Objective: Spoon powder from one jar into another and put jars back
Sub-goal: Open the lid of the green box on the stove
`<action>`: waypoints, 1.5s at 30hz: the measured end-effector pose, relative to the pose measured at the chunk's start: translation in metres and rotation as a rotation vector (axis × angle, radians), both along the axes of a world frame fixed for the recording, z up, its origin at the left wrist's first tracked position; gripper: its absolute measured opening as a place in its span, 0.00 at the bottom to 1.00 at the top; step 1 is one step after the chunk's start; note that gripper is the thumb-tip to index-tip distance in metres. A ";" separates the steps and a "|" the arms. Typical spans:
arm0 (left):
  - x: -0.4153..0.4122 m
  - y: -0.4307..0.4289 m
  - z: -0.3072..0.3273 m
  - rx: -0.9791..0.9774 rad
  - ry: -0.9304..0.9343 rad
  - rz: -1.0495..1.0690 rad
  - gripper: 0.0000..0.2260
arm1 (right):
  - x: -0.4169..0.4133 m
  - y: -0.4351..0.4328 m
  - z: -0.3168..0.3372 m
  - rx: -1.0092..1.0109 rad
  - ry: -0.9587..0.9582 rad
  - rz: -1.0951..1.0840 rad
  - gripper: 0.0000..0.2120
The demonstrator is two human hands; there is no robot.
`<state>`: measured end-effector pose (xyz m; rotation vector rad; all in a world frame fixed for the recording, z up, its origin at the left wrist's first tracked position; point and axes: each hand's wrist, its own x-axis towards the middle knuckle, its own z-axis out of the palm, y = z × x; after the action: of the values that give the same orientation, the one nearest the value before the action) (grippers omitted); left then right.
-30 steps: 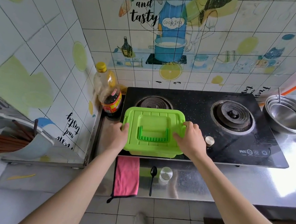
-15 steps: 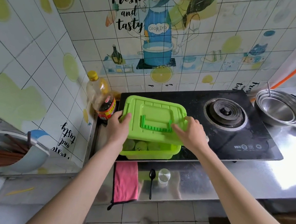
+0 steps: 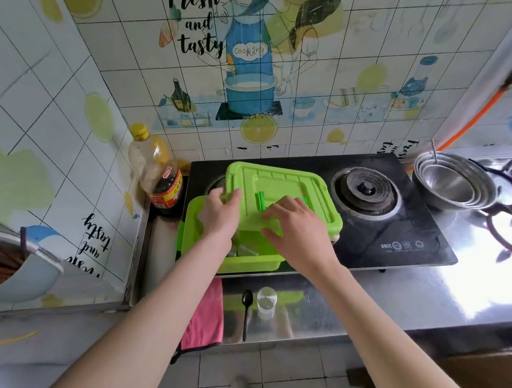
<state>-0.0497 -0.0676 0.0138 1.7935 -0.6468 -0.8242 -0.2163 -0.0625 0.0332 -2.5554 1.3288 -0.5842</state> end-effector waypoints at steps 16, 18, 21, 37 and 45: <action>0.037 0.014 -0.026 0.191 -0.825 -0.525 0.15 | -0.055 -0.007 -0.042 0.046 0.115 -0.111 0.13; 0.044 0.014 -0.030 0.237 -0.932 -0.563 0.16 | -0.064 -0.009 -0.047 0.071 0.122 -0.141 0.13; 0.048 0.013 -0.035 0.284 -1.022 -0.595 0.19 | -0.073 -0.011 -0.052 0.110 0.140 -0.172 0.13; 0.049 0.008 -0.051 0.304 -1.259 -0.657 0.28 | -0.081 -0.013 -0.064 0.224 0.253 -0.224 0.15; 0.045 0.007 -0.053 0.252 -1.236 -0.628 0.22 | -0.080 -0.015 -0.060 0.261 0.296 -0.260 0.20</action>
<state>-0.0051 -0.0604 -0.0391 2.2617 -2.0356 -0.0464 -0.2962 -0.0778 -0.0265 -2.3360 1.7229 -0.0587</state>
